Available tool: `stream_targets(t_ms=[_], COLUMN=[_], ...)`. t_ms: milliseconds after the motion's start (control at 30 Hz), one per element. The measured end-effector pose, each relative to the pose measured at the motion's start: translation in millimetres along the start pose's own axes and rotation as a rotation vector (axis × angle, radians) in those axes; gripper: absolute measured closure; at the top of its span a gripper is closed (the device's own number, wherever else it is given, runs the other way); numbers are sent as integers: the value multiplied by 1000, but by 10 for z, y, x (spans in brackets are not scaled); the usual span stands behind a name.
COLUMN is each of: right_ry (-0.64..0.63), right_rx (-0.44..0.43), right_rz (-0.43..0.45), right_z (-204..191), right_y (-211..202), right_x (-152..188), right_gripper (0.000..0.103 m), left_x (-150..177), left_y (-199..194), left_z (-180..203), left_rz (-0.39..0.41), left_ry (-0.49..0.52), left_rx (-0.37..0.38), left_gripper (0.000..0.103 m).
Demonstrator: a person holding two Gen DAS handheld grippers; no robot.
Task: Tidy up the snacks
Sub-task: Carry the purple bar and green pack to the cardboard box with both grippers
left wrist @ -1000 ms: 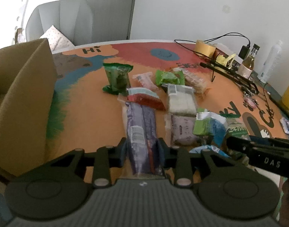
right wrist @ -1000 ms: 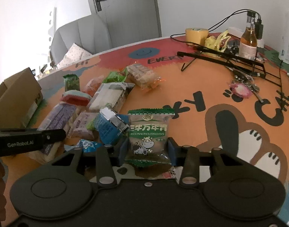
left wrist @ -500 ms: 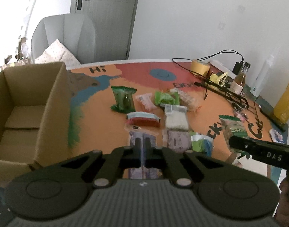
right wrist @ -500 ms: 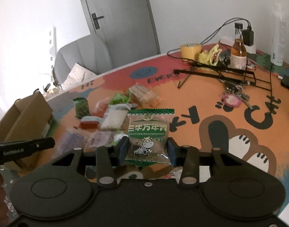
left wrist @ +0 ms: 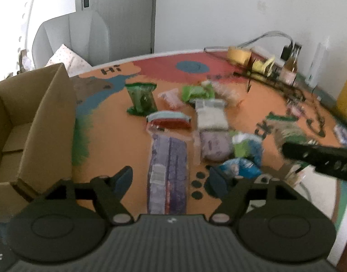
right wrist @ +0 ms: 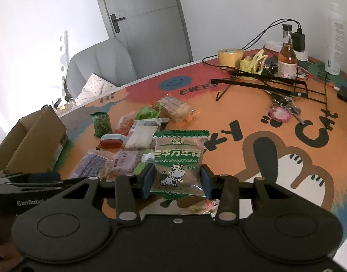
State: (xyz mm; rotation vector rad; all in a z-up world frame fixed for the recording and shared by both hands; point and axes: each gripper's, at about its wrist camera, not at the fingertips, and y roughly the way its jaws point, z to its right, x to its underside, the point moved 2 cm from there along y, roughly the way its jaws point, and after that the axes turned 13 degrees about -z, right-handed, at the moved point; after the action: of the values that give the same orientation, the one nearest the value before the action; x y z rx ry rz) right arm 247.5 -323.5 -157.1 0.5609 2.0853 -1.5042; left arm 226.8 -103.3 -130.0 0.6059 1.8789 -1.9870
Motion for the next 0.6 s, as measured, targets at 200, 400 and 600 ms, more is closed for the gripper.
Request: stream_targets(t_ms=[200,400,600], right_ry=[15,9,-1], right_rx=[-1,-19,-32], right_rz=[-16,-26,4], right_z=[45,0,-59], right_y=[47,75,-7], right_x=[57,82,21], right_gripper=[61,61,61], left_x=[101,137,107], left_y=[222,163,-75], left_z=[-24,-110,-142], left_rz=[-55,-11,56], left_ry=[6,-17,-16], left_rx=[-39,-14,-3], left_gripper=[34,71,72])
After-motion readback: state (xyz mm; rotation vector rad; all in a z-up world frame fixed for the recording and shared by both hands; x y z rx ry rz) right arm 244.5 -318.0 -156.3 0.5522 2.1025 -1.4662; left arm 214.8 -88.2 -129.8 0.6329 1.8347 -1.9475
